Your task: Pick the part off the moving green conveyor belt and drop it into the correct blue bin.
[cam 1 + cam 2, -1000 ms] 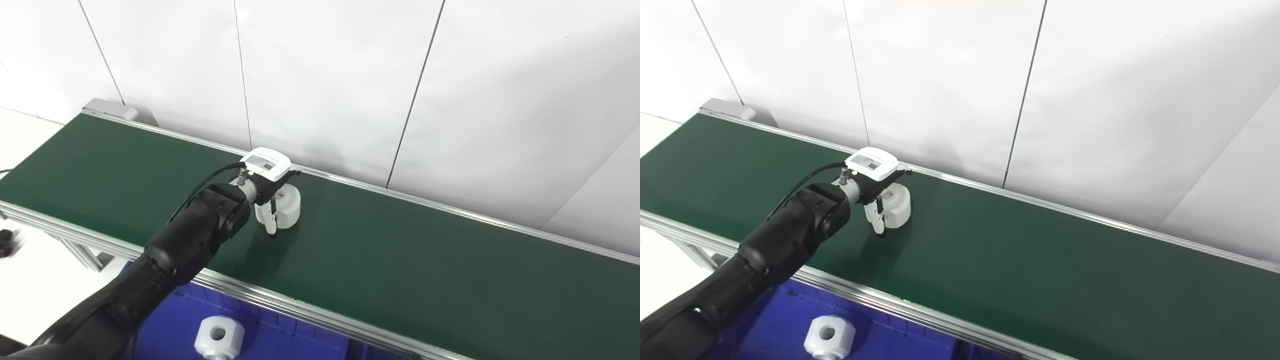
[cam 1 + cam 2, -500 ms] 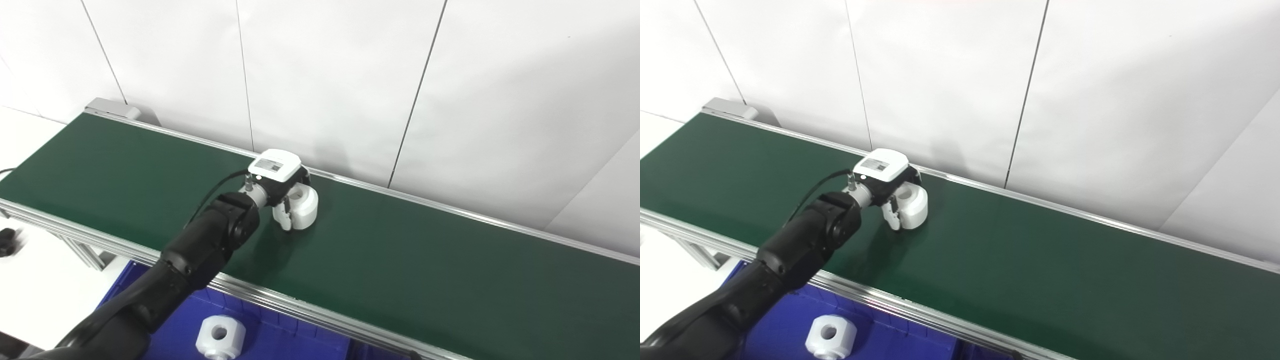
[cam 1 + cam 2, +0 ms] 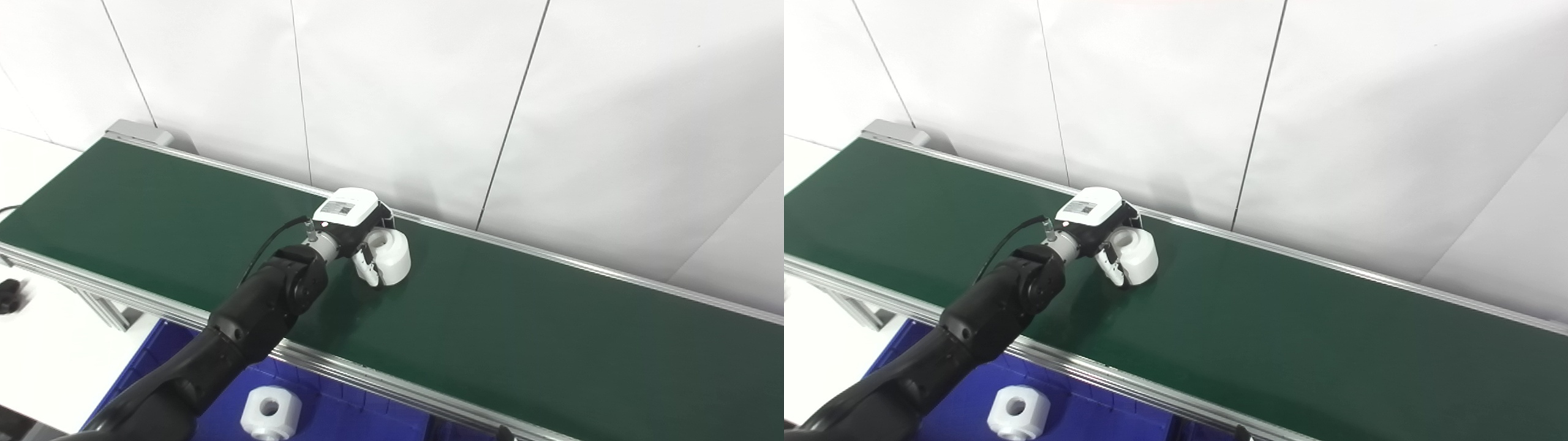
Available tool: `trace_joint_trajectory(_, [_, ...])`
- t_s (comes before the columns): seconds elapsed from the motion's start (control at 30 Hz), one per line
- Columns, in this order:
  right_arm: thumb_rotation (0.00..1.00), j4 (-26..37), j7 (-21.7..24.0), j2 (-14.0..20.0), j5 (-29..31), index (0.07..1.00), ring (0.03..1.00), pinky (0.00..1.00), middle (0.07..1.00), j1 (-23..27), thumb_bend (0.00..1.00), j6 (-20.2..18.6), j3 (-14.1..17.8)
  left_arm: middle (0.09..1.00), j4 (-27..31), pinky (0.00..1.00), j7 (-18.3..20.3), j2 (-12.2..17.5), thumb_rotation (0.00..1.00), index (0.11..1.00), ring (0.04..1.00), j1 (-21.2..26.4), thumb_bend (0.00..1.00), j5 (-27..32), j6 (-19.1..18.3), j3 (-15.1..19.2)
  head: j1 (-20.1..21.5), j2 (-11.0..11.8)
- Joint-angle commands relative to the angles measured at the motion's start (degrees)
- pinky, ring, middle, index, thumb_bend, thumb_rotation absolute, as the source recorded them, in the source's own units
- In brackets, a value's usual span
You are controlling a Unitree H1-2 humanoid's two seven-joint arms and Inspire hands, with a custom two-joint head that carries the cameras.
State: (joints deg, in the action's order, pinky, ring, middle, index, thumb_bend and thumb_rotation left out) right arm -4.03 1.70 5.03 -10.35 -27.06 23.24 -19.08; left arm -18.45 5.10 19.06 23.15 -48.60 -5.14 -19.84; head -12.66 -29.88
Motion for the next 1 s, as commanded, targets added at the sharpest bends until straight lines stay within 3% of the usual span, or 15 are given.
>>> trace_joint_trajectory(0.0, [1.00, 1.56, 0.50, -0.50, 0.09, 0.996, 0.965, 0.96, 0.973, -0.60, 0.88, 0.17, 0.07, 0.471, 2.82, 0.15, 0.55, 0.94, 0.00, 0.486, 0.216, 0.85, 0.53, 0.48, -0.49, 0.19, 0.04, -0.07])
trace_joint_trajectory(0.1, [1.00, 1.55, 0.70, -0.46, 0.33, 1.000, 0.968, 0.97, 0.977, -0.58, 0.87, 0.04, 0.01, 0.472, 4.93, 0.17, 0.84, 1.91, 0.00, 0.486, 0.236, 0.58, 0.53, 0.71, 0.32, 0.39, 0.04, -0.07])
trace_joint_trajectory(0.13, [1.00, 1.74, 0.74, -0.45, 0.29, 1.000, 0.969, 0.97, 0.977, -0.61, 0.87, -0.07, 0.01, 0.472, 7.54, 0.17, 1.99, 2.63, 0.00, 0.486, 0.238, 0.24, 0.53, 0.56, -0.24, 0.64, -0.56, -1.07])
trace_joint_trajectory(0.17, [1.00, 1.89, 0.75, -0.44, 0.24, 1.000, 0.968, 0.96, 0.976, -0.65, 0.87, -0.15, 0.00, 0.436, 9.43, 0.21, 2.90, 3.12, 0.00, 0.495, 0.295, 0.00, 0.52, 0.43, -0.76, 0.81, -0.56, -1.07])
trace_joint_trajectory(0.33, [1.00, 3.59, 0.98, -0.10, 0.03, 1.000, 0.964, 0.94, 0.973, -0.95, 0.84, -1.05, 0.11, 0.470, 24.28, 0.18, 11.00, 5.98, 0.00, 0.489, 0.253, -2.89, 0.53, 1.16, -5.09, 3.11, -2.67, -3.65])
trace_joint_trajectory(0.43, [1.00, 4.97, 1.35, 0.22, 0.45, 1.000, 0.959, 0.95, 0.970, -1.20, 0.85, -2.11, 0.27, 0.473, 32.46, 0.18, 12.99, 7.06, 0.00, 0.487, 0.256, -5.94, 0.53, 1.19, -5.77, 4.90, -3.47, -5.20])
trace_joint_trajectory(0.5, [1.00, 6.83, 1.73, 0.38, 0.78, 1.000, 0.962, 0.95, 0.972, -1.49, 0.86, -3.21, 0.42, 0.432, 39.42, 0.18, 14.18, 7.83, 0.00, 0.504, 0.265, -9.67, 0.52, 1.43, -5.99, 6.36, -4.75, -7.34])
trace_joint_trajectory(0.53, [1.00, 7.91, 2.04, 0.57, 1.00, 1.000, 0.965, 0.95, 0.974, -1.68, 0.86, -3.88, 0.52, 0.453, 42.67, 0.18, 14.86, 7.89, 0.00, 0.495, 0.260, -11.62, 0.52, 1.55, -6.27, 7.15, -5.49, -8.50])
trace_joint_trajectory(0.63, [1.00, 10.96, 3.07, 1.35, 1.87, 1.000, 0.977, 0.98, 0.982, -2.28, 0.87, -6.07, 1.06, 0.470, 49.65, 0.13, 16.76, 7.41, 0.00, 0.486, 0.203, -16.20, 0.53, 0.78, -6.95, 8.55, -8.38, -11.90])
trace_joint_trajectory(0.73, [1.00, 13.68, 4.03, 1.91, 3.14, 1.000, 0.991, 1.00, 0.992, -2.91, 0.87, -8.61, 1.73, 0.471, 53.97, 0.12, 18.62, 6.51, 0.00, 0.485, 0.186, -19.48, 0.53, -0.23, -7.47, 9.29, -9.83, -13.53])
trace_joint_trajectory(0.77, [1.00, 14.80, 4.27, 2.17, 3.43, 1.000, 0.994, 1.00, 0.993, -3.12, 0.87, -9.43, 1.99, 0.450, 55.99, 0.13, 20.00, 5.75, 0.00, 0.497, 0.194, -21.09, 0.52, -1.36, -8.30, 9.39, -11.29, -15.51])
trace_joint_trajectory(0.87, [1.00, 16.76, 4.92, 2.83, 3.82, 1.000, 0.993, 1.00, 0.991, -3.52, 0.86, -10.96, 2.74, 0.408, 60.11, 0.13, 22.41, 3.57, 0.00, 0.509, 0.207, -25.56, 0.52, -3.47, -9.49, 9.63, -12.01, -16.67])
trace_joint_trajectory(0.9, [1.00, 17.35, 5.23, 3.36, 4.23, 1.000, 0.991, 1.00, 0.990, -3.58, 0.86, -11.34, 3.14, 0.400, 61.49, 0.13, 23.47, 2.80, 0.00, 0.507, 0.209, -27.27, 0.52, -4.17, -9.89, 9.50, -13.08, -18.38])
trace_joint_trajectory(0.97, [1.00, 18.52, 5.81, 4.27, 4.89, 1.000, 0.974, 0.97, 0.975, -3.72, 0.86, -12.18, 3.78, 0.459, 63.48, 0.17, 25.43, 1.28, 0.00, 0.491, 0.245, -29.41, 0.52, -5.66, -10.19, 9.56, -13.73, -19.43])
